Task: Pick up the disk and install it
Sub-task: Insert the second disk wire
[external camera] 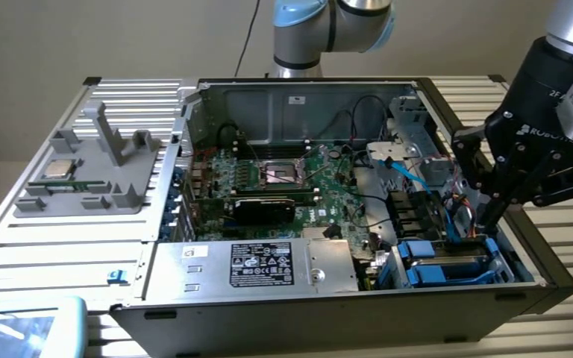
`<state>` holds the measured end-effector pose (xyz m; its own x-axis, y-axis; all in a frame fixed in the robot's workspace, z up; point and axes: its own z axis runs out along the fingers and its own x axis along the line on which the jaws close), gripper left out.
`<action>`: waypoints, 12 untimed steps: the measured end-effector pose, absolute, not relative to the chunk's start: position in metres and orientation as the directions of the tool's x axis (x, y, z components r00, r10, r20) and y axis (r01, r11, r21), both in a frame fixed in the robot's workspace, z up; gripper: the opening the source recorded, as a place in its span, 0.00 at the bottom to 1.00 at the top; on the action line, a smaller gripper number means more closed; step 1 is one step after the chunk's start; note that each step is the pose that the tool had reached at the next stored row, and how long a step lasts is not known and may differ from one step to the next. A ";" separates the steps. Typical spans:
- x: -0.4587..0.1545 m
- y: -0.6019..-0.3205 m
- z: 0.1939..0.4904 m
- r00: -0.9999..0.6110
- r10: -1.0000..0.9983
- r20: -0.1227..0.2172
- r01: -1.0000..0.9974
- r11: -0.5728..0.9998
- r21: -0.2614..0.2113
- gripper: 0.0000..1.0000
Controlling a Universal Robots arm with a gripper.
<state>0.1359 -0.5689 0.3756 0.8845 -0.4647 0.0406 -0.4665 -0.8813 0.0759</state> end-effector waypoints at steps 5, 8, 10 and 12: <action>0.136 -0.569 0.375 0.923 -0.383 0.041 -0.385 -0.920 0.076 0.11; 0.136 -0.569 0.375 0.942 -0.332 0.041 -0.334 -0.939 0.076 0.11; 0.136 -0.569 0.375 0.954 -0.297 0.040 -0.299 -0.951 0.076 0.11; 0.136 -0.569 0.375 0.964 -0.263 0.040 -0.265 -0.961 0.075 0.11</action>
<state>0.1359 -0.5688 0.3749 0.9641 -0.2626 0.0404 -0.2650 -0.9613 0.0752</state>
